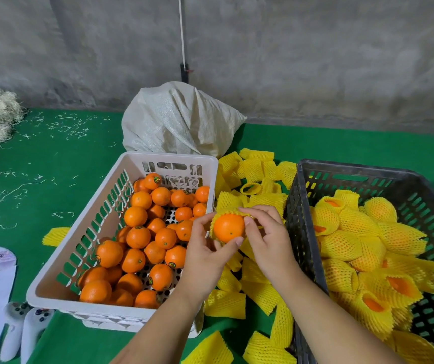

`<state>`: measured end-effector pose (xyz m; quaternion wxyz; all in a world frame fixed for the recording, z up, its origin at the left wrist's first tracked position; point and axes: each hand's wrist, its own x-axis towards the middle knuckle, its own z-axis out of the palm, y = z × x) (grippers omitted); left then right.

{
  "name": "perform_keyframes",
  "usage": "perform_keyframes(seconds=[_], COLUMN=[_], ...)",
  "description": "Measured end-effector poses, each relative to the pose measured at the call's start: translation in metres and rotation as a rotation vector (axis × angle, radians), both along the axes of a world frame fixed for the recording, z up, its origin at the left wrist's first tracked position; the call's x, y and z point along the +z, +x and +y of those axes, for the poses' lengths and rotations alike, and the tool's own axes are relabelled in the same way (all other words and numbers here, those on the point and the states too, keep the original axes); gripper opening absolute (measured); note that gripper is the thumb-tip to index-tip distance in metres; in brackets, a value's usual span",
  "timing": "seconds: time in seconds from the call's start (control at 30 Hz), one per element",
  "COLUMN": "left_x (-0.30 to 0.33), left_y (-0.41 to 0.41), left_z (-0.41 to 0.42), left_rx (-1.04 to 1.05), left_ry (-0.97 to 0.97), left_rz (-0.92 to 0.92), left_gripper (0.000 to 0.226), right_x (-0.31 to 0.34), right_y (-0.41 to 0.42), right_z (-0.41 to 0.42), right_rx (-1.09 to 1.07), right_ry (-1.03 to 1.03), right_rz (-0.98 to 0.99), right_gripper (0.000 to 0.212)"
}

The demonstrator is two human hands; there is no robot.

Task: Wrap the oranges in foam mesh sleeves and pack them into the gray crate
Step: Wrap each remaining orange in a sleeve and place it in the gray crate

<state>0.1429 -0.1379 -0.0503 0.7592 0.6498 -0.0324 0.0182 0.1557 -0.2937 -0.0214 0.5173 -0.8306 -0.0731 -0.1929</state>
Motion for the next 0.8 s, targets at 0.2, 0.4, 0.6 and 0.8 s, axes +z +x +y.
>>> perform_keyframes(seconds=[0.2, 0.4, 0.6, 0.8], left_x=[0.000, 0.006, 0.011, 0.012], left_y=[-0.003, -0.003, -0.005, -0.005], left_z=[-0.004, -0.002, 0.005, 0.003], left_rx=[0.165, 0.209, 0.072, -0.021], left_ry=[0.080, 0.020, -0.104, -0.061], left_rz=[-0.117, -0.100, -0.020, -0.027], left_gripper=[0.062, 0.054, 0.066, 0.056], right_x=[0.010, 0.012, -0.004, -0.002], right_y=[-0.006, -0.014, -0.012, -0.004], right_z=[0.000, 0.009, 0.010, 0.007], right_rx=[-0.030, 0.123, 0.187, 0.022], right_ry=[-0.172, -0.382, -0.222, -0.151], right_rz=[-0.255, -0.523, -0.009, -0.115], right_gripper=[0.023, 0.019, 0.050, 0.036])
